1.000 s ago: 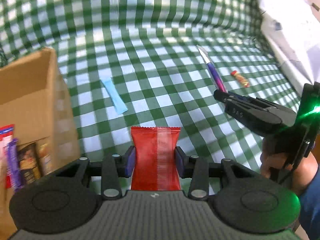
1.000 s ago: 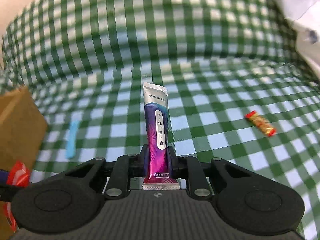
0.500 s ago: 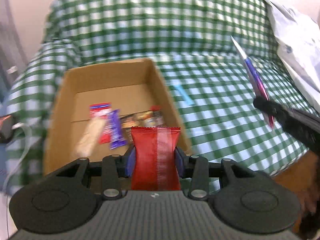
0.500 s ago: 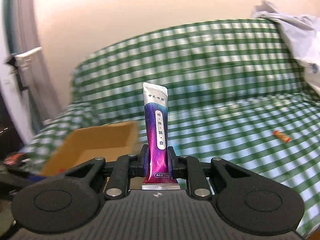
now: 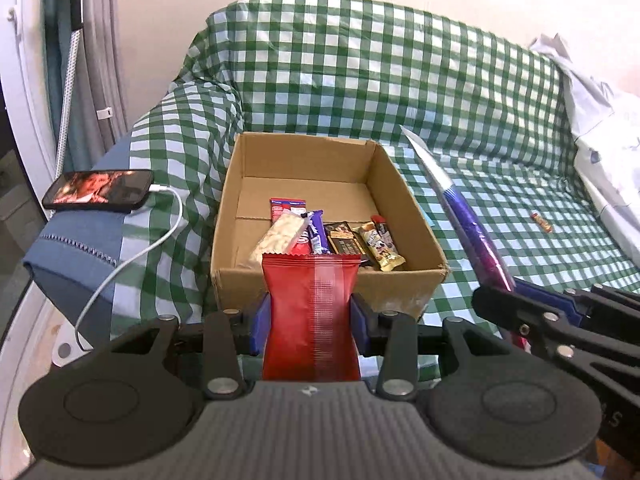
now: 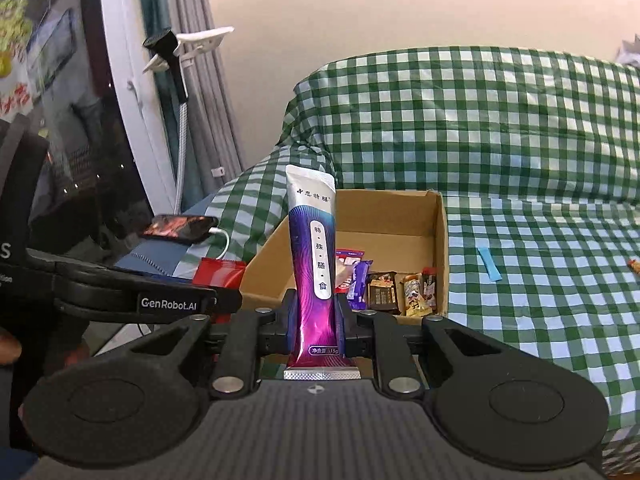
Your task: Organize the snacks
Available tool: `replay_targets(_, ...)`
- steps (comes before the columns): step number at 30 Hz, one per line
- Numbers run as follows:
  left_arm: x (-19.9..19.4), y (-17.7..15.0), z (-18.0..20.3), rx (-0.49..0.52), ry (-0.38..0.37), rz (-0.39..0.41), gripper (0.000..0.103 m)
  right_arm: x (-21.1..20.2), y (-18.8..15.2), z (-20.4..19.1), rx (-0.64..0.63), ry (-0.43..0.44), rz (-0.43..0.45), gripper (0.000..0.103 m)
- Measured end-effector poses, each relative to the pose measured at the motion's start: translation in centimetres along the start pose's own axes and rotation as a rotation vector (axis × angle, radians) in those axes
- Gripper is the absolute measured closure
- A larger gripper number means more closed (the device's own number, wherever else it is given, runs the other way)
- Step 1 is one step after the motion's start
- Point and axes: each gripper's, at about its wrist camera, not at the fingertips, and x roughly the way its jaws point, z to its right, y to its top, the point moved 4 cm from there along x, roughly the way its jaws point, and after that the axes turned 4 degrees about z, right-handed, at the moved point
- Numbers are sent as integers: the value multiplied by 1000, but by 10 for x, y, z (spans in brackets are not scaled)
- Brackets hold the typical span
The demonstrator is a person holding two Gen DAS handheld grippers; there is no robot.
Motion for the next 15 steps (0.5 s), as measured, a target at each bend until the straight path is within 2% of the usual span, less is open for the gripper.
replay_targets(8, -18, -10, -6, -26, -37, 22, 57, -9, 2, -25, -67, -28, 7, 84)
replay_targets(15, -20, -10, -9, -28, -47, 21, 57, -11, 2, -29, -80, -38, 7, 84)
